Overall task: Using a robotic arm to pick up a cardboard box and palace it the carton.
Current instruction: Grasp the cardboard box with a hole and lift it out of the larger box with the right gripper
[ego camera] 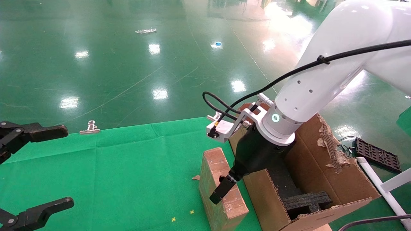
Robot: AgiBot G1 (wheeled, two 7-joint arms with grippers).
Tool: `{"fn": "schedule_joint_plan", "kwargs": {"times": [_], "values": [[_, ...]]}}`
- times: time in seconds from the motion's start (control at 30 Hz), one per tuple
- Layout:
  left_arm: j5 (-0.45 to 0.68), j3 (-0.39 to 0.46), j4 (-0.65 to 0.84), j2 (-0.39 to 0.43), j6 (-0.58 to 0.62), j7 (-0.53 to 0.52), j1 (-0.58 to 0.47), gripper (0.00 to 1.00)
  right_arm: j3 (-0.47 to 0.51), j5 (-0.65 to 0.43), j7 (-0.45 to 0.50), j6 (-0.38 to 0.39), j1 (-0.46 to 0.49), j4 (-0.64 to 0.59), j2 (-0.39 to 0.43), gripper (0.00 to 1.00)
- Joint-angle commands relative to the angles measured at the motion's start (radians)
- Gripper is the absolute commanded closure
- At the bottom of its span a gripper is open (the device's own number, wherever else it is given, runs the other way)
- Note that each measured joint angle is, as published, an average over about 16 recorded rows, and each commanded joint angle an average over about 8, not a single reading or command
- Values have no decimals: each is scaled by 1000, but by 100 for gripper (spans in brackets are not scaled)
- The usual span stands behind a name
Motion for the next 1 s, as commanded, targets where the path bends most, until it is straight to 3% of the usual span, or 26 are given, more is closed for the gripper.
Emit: {"fn": "schedule_joint_plan", "kwargs": {"times": [0.03,0.13,0.2,1.0], "values": [[0,0,0,0,0,0,0,53,-3,-11,6,7,1,12,-3,95],[0,0,0,0,0,0,0,89,-8,-25,17,12,1,31,-5,100],[0,0,0,0,0,0,0,99,-11,-33,25,14,1,42,-6,100],[-1,2,0,-1,-1,1,0,100,-32,-74,33,21,-8,68,10,100]]}}
